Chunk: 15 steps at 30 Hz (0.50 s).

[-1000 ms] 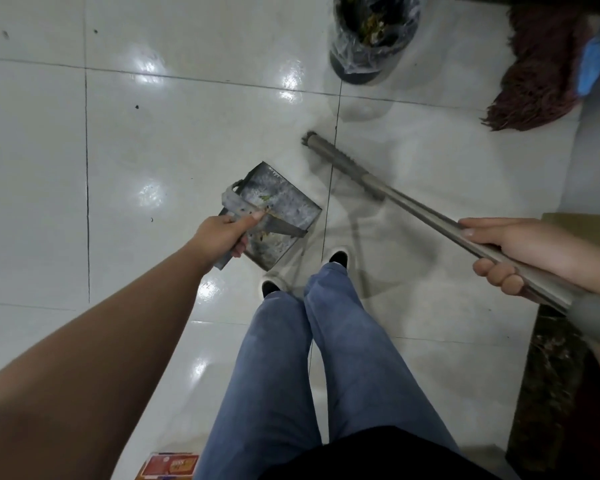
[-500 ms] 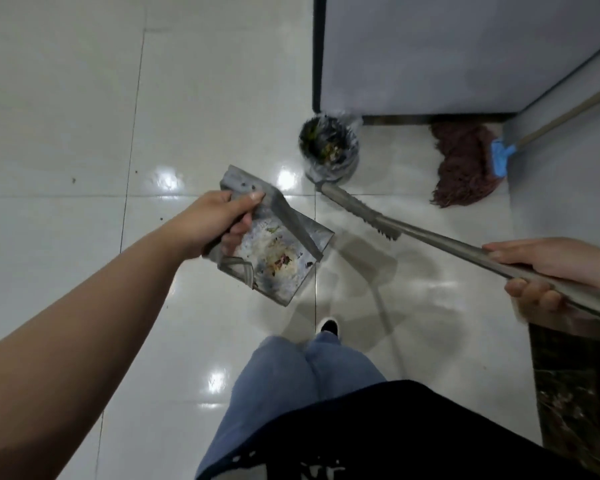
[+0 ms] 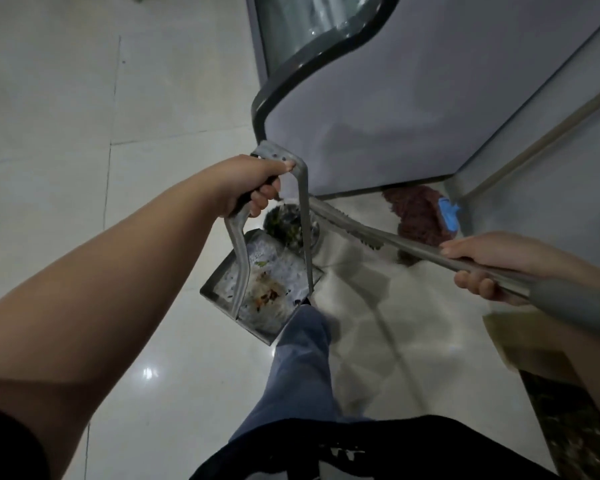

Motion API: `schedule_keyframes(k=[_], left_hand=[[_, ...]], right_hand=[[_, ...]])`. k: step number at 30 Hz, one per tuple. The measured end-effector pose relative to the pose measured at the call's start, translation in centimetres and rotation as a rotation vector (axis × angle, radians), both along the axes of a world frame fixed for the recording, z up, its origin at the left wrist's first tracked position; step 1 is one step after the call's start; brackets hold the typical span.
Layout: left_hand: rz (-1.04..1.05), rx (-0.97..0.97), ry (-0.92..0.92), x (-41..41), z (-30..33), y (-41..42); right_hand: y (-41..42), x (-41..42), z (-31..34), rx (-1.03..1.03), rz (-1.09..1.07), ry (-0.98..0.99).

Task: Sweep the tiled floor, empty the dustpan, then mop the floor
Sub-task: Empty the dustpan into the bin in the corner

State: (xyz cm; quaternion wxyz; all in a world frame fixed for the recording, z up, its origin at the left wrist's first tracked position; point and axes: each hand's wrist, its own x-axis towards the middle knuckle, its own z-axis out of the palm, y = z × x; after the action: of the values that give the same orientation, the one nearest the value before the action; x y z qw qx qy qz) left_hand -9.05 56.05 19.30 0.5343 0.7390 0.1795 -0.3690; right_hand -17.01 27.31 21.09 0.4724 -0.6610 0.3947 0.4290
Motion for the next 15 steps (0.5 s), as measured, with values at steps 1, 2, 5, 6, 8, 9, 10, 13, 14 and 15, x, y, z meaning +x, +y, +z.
schedule_keyframes(k=[1, 2, 5, 6, 8, 9, 10, 13, 14, 15], left_hand=[[-0.016, -0.011, 0.022, 1.9, -0.4, -0.6], [-0.032, -0.018, 0.052, 4.0, -0.7, -1.2], [-0.083, -0.009, 0.161, 10.0, -1.0, -3.6], [-0.101, 0.000, 0.186, 12.0, -1.1, -4.6], [-0.152, 0.031, 0.224, 15.7, -1.3, -6.8], [-0.188, 0.050, 0.241, 17.3, -1.5, -8.1], [-0.232, 0.066, 0.258, 18.6, -1.8, -9.4], [-0.369, 0.132, 0.299, 21.3, -3.1, -13.4], [-0.396, 0.148, 0.305, 21.9, -3.7, -14.6], [-0.418, 0.164, 0.308, 22.5, -4.5, -15.7]], right_hand=[[0.0, 1.2, -0.1, 0.003, -0.014, 0.009], [0.0, 2.2, -0.2, 0.004, -0.031, 0.019], [-0.2, 4.9, -0.3, 0.016, -0.100, 0.035], [-0.5, 5.7, -0.5, 0.019, -0.124, 0.037], [-0.8, 7.0, -0.9, 0.017, -0.160, 0.056], [-0.9, 7.5, -1.0, 0.020, -0.168, 0.066], [-1.1, 7.8, -1.2, 0.026, -0.164, 0.067], [-1.5, 8.1, -2.2, 0.048, -0.171, 0.058], [-1.8, 7.9, -2.5, 0.050, -0.186, 0.052], [-2.1, 7.7, -2.9, 0.058, -0.204, 0.045]])
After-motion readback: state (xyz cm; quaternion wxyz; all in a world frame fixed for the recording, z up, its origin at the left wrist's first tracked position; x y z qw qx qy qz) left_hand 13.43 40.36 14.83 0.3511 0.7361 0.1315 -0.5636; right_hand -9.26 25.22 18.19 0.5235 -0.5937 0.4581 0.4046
